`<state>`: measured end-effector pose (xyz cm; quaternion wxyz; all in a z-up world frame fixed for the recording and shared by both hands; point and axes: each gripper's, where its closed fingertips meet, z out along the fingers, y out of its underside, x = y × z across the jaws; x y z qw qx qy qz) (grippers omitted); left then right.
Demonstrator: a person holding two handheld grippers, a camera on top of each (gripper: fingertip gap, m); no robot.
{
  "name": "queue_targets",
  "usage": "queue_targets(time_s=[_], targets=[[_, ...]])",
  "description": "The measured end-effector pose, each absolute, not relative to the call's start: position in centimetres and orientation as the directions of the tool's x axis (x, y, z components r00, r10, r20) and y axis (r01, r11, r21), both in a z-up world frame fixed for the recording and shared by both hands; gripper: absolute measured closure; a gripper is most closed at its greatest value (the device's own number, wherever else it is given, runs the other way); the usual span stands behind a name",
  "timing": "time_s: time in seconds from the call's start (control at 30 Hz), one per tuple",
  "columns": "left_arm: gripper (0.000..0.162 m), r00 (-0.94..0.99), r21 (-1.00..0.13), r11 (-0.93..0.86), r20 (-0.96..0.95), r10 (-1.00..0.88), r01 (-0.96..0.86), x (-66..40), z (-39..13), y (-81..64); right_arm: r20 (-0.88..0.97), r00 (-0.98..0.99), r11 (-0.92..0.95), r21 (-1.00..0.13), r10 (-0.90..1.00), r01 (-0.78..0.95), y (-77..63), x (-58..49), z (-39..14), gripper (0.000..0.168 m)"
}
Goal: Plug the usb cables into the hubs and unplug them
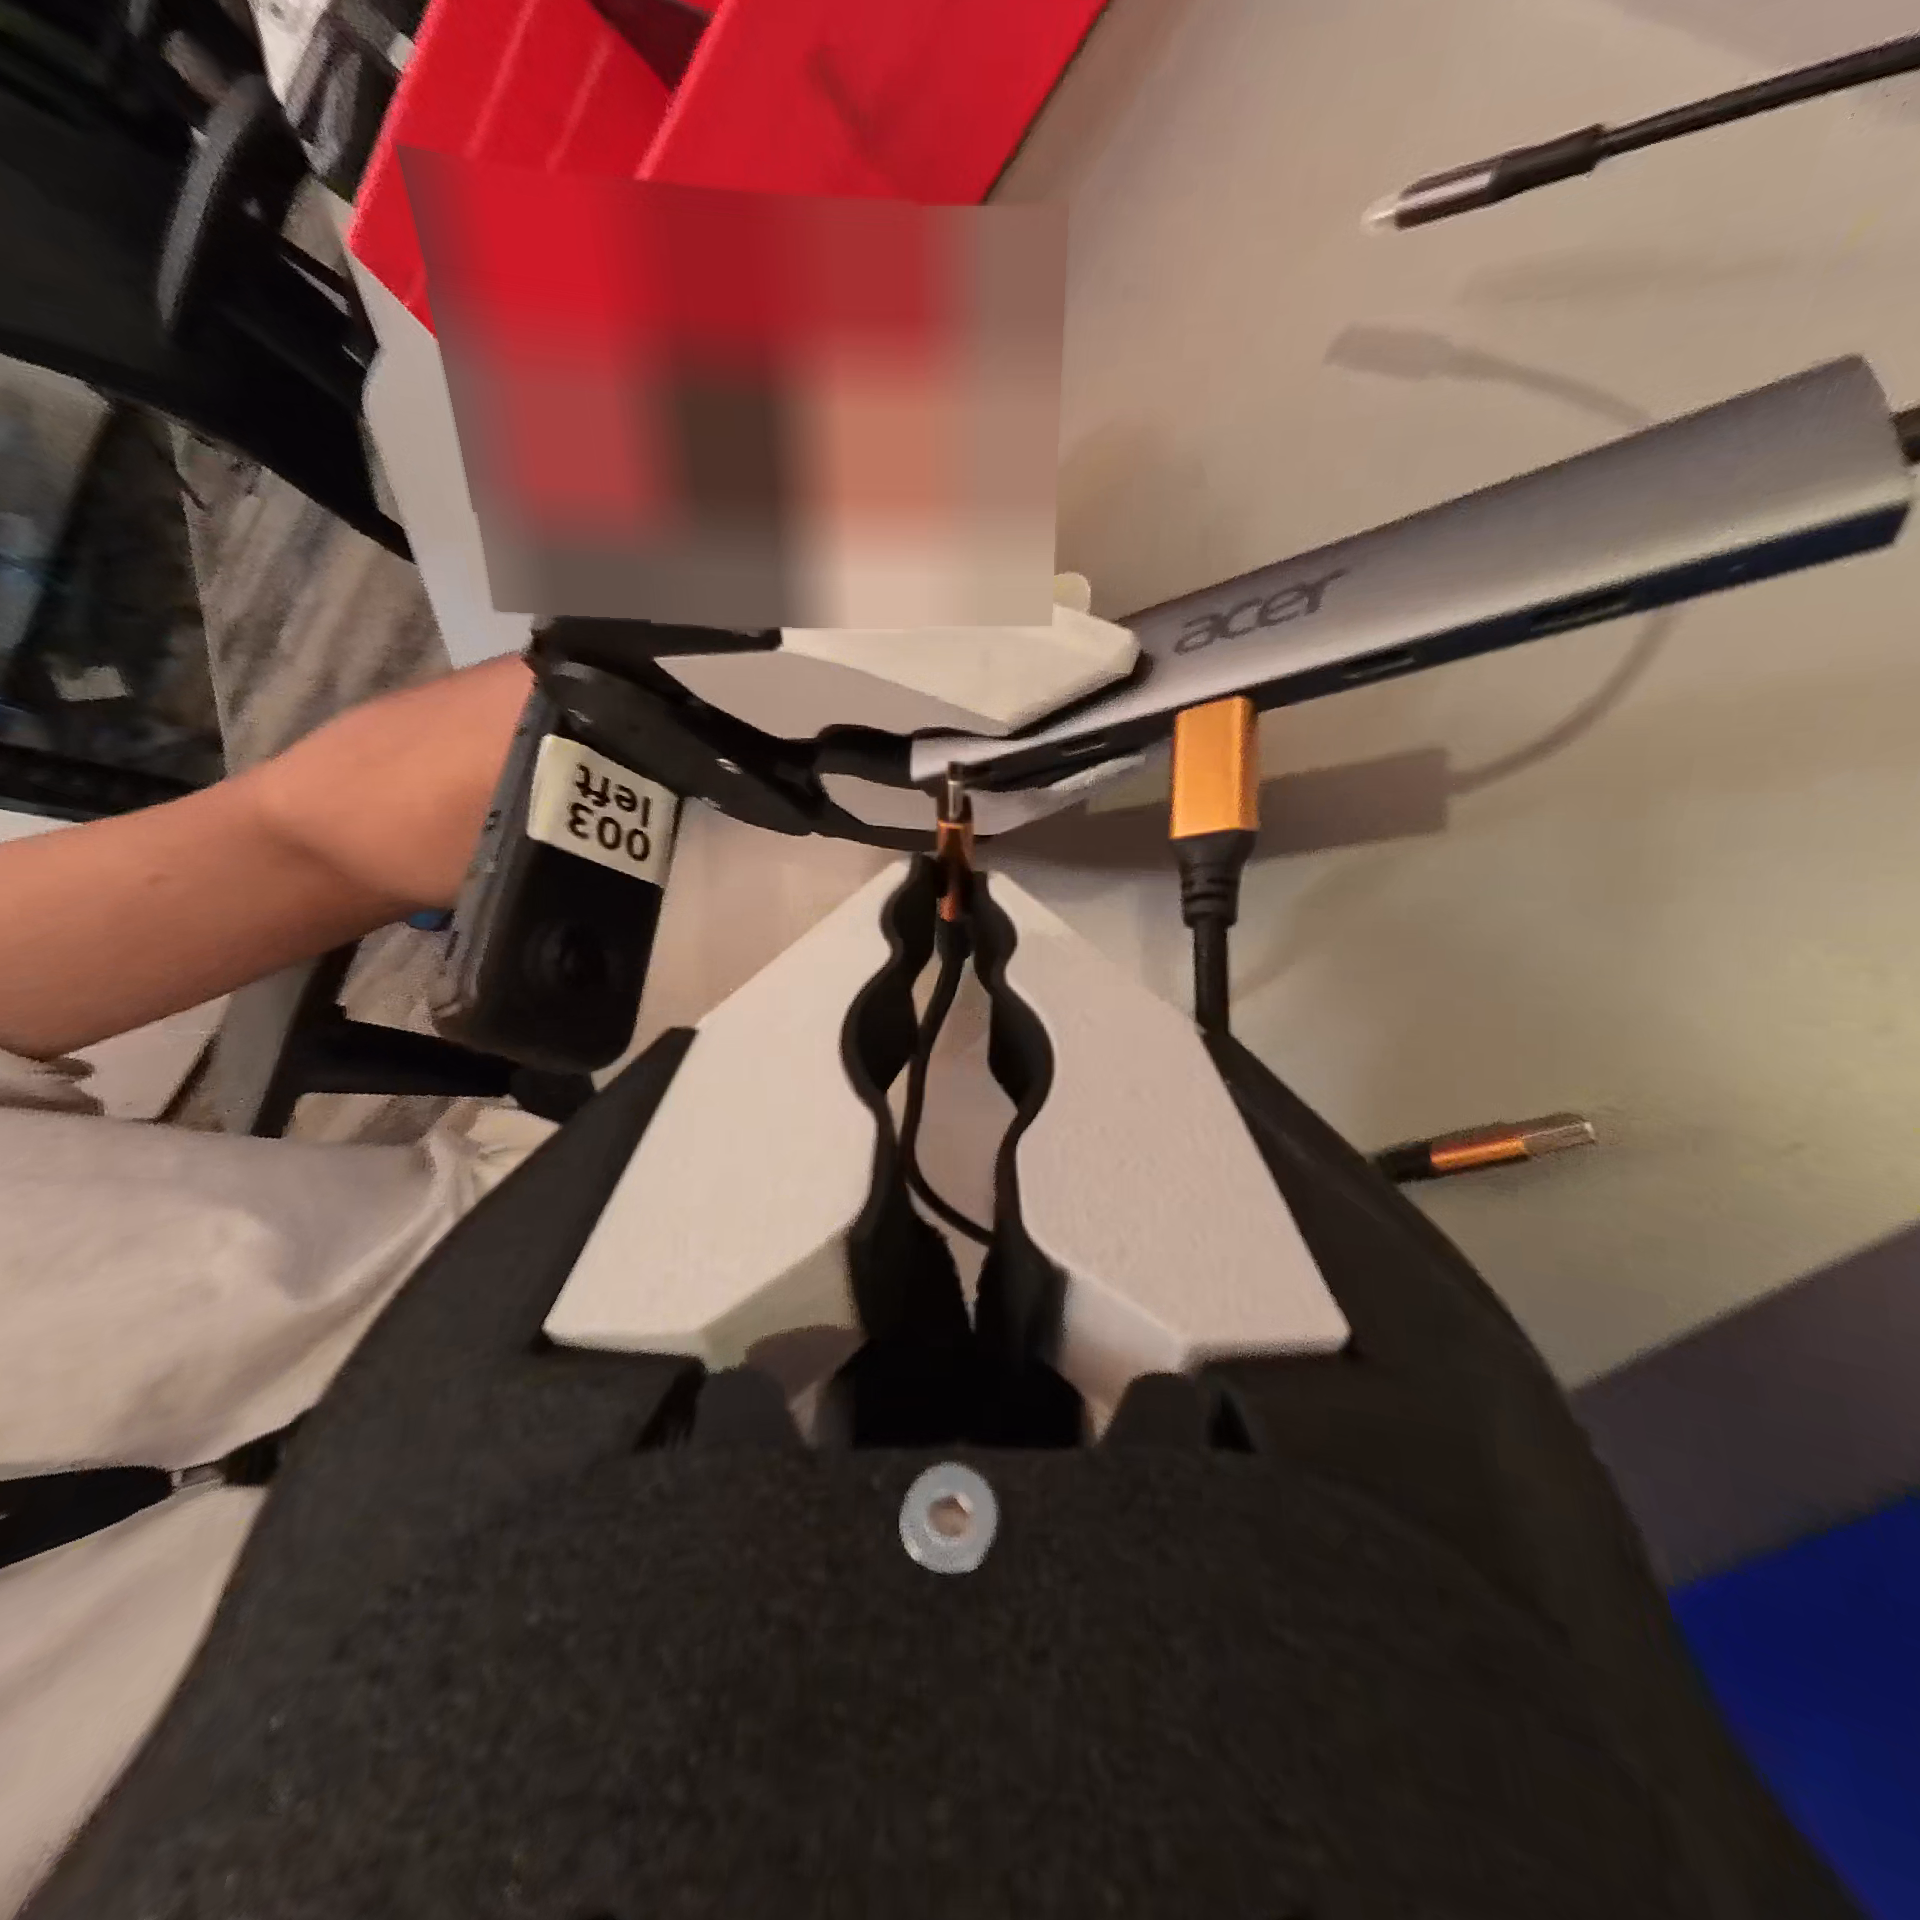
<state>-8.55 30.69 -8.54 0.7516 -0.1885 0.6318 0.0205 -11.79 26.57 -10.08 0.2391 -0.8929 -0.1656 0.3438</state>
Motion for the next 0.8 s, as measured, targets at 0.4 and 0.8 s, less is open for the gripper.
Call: queue_targets(time_s=[0.4, 0.8], targets=[[0.152, 0.274, -0.434, 0.759, -0.9, -0.34, -0.485, -9.9, -9.9, 37.1, -0.215, 0.473, -0.505, -0.557, 0.854, 0.659, 19.5, -16.3, -16.6, 0.164], [0.152, 0.333, -0.586, 0.693, -0.81, -0.483, -0.421, -10.3, -9.4, 37.5, 0.907, 0.198, -0.155, -0.15, 0.371, 0.976, 26.6, -9.7, -10.0, 0.164]])
